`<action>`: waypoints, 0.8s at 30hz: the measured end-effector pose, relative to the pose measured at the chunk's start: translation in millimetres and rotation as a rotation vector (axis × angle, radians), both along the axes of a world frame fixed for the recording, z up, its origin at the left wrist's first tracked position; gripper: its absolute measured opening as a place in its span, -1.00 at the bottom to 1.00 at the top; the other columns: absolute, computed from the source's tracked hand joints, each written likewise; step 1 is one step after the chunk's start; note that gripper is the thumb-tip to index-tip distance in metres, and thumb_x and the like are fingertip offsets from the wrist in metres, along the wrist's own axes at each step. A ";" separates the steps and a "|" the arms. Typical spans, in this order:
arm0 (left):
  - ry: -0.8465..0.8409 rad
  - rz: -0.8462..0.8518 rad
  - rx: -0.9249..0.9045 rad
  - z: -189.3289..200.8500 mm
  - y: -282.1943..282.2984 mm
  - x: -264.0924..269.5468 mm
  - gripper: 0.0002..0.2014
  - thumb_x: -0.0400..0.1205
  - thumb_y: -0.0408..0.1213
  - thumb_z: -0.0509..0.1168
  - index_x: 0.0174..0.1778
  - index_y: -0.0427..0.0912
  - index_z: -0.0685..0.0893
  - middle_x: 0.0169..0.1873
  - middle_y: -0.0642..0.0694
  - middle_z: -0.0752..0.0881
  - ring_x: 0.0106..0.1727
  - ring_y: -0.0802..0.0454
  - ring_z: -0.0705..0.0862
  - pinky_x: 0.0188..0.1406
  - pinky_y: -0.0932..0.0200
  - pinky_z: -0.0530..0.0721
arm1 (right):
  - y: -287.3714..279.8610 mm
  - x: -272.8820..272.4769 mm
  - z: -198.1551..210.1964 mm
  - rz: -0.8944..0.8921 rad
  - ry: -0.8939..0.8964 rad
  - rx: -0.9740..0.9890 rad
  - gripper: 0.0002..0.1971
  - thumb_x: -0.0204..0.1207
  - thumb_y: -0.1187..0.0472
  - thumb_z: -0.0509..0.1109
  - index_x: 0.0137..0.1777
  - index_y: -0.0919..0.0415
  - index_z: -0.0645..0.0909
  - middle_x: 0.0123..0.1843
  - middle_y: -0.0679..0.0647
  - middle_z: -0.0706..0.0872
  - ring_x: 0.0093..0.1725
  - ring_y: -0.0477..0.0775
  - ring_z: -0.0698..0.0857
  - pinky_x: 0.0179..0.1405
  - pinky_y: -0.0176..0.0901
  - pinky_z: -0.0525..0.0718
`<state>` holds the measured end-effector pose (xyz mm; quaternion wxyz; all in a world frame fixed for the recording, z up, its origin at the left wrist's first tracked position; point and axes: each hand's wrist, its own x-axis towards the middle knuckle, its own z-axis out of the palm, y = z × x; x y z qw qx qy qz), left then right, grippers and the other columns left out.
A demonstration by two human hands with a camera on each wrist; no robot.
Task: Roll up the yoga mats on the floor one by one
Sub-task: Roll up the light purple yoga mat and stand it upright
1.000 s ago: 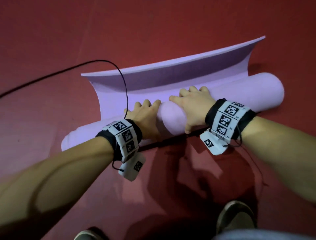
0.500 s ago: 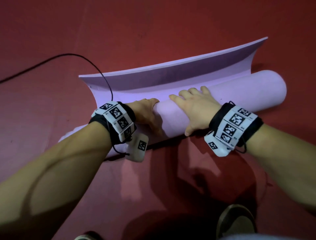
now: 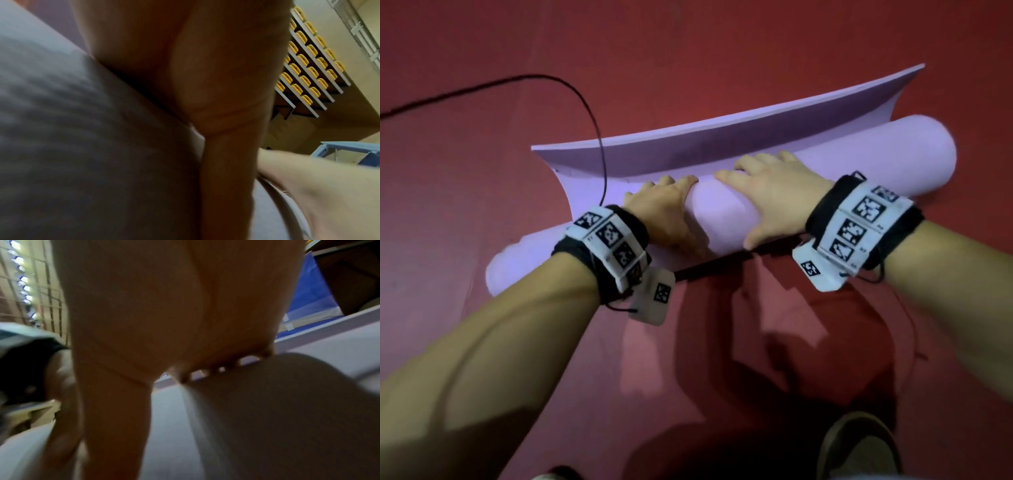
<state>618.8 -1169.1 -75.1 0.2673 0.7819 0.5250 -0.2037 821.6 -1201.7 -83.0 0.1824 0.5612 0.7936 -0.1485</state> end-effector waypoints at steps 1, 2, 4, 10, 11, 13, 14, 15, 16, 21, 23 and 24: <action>-0.006 0.003 -0.027 1.6 4.3 0.3 0.35 -0.23 0.44 0.47 0.61 0.21 0.29 0.37 -0.05 0.51 0.40 -0.24 0.51 0.36 -0.31 0.53 | -4.9 -2.1 -4.0 0.016 -0.037 0.043 0.32 0.05 -0.38 0.63 0.73 -0.03 -0.02 0.58 0.14 0.33 0.55 0.28 0.32 0.54 0.38 0.24; -0.011 0.003 -0.043 1.9 8.0 0.4 0.37 -0.28 0.45 0.43 0.60 0.22 0.31 0.34 -0.04 0.53 0.38 -0.22 0.53 0.37 -0.27 0.55 | -7.3 -3.7 -7.5 0.021 -0.057 0.076 0.35 0.03 -0.40 0.64 0.73 -0.01 -0.04 0.58 0.15 0.32 0.56 0.28 0.30 0.56 0.41 0.20; -0.023 0.008 -0.055 -0.9 13.1 -0.9 0.37 -0.29 0.46 0.42 0.59 0.22 0.32 0.34 -0.04 0.54 0.37 -0.20 0.55 0.37 -0.23 0.57 | -6.2 -4.9 -11.0 0.008 -0.048 0.095 0.34 0.01 -0.39 0.64 0.72 -0.02 -0.02 0.58 0.14 0.33 0.56 0.27 0.31 0.56 0.43 0.18; -0.061 -0.014 0.038 -3.8 8.8 -0.9 0.16 0.07 0.32 0.58 0.61 0.13 0.28 0.44 -0.13 0.43 0.45 -0.32 0.45 0.38 -0.42 0.48 | 20.5 -6.4 -2.1 -0.006 -0.031 0.011 0.30 -0.02 -0.37 0.67 0.70 -0.06 0.08 0.51 0.12 0.42 0.43 0.26 0.44 0.44 0.30 0.35; -0.041 -0.021 0.068 -4.5 5.7 0.4 0.19 0.12 0.32 0.61 0.65 0.13 0.21 0.49 -0.10 0.40 0.49 -0.30 0.40 0.41 -0.45 0.42 | 28.0 -6.8 -0.5 -0.014 -0.022 -0.020 0.30 -0.03 -0.36 0.68 0.70 -0.07 0.09 0.50 0.12 0.44 0.41 0.26 0.46 0.41 0.28 0.38; -0.010 -0.039 0.130 -8.1 1.0 1.8 0.26 0.15 0.31 0.64 0.70 0.11 0.10 0.54 -0.07 0.35 0.53 -0.26 0.35 0.45 -0.47 0.35 | 40.7 -6.3 3.6 -0.031 0.006 -0.081 0.27 -0.01 -0.33 0.69 0.70 -0.09 0.12 0.47 0.11 0.48 0.40 0.25 0.48 0.36 0.24 0.41; -0.004 -0.044 0.153 -9.5 1.5 1.7 0.27 0.15 0.30 0.64 0.70 0.10 0.09 0.53 -0.07 0.36 0.52 -0.26 0.35 0.44 -0.48 0.35 | 45.1 -5.2 4.4 -0.034 0.020 -0.098 0.26 0.00 -0.33 0.69 0.70 -0.09 0.13 0.46 0.11 0.48 0.41 0.25 0.47 0.36 0.23 0.40; -0.004 -0.043 0.159 -10.9 3.9 1.7 0.26 0.15 0.30 0.64 0.70 0.10 0.10 0.51 -0.08 0.38 0.51 -0.27 0.37 0.43 -0.48 0.36 | 47.3 -3.3 4.1 -0.034 0.035 -0.099 0.25 0.02 -0.33 0.69 0.70 -0.09 0.13 0.47 0.11 0.48 0.42 0.24 0.46 0.36 0.22 0.40; -0.005 -0.040 0.150 -12.0 8.0 1.4 0.24 0.15 0.29 0.64 0.68 0.11 0.12 0.50 -0.08 0.39 0.49 -0.27 0.38 0.42 -0.47 0.38 | 47.4 -1.0 3.5 -0.032 0.055 -0.083 0.24 0.04 -0.34 0.67 0.71 -0.10 0.13 0.50 0.10 0.47 0.43 0.24 0.45 0.39 0.21 0.39; -0.030 -0.026 0.071 -9.6 34.5 -0.1 0.25 0.14 0.23 0.68 0.71 0.13 0.15 0.54 -0.07 0.42 0.53 -0.28 0.39 0.42 -0.37 0.42 | 21.8 6.0 -11.6 -0.019 0.054 0.135 0.30 0.07 -0.37 0.64 0.75 -0.06 0.02 0.67 0.14 0.27 0.62 0.25 0.26 0.62 0.27 0.10; -0.056 -0.026 0.056 -10.0 41.8 -0.2 0.30 0.10 0.23 0.70 0.73 0.10 0.16 0.54 -0.10 0.44 0.53 -0.28 0.41 0.46 -0.37 0.43 | 18.7 3.8 -15.9 -0.019 0.012 0.179 0.34 0.02 -0.36 0.67 0.75 -0.05 0.00 0.67 0.15 0.26 0.62 0.25 0.24 0.64 0.32 0.05; -0.078 -0.025 0.059 -10.0 43.8 -1.2 0.31 0.09 0.22 0.72 0.73 0.09 0.18 0.53 -0.10 0.45 0.53 -0.28 0.41 0.47 -0.39 0.43 | 21.0 2.9 -15.9 -0.025 0.010 0.182 0.34 0.00 -0.36 0.68 0.74 -0.05 0.02 0.65 0.14 0.29 0.60 0.25 0.27 0.64 0.31 0.07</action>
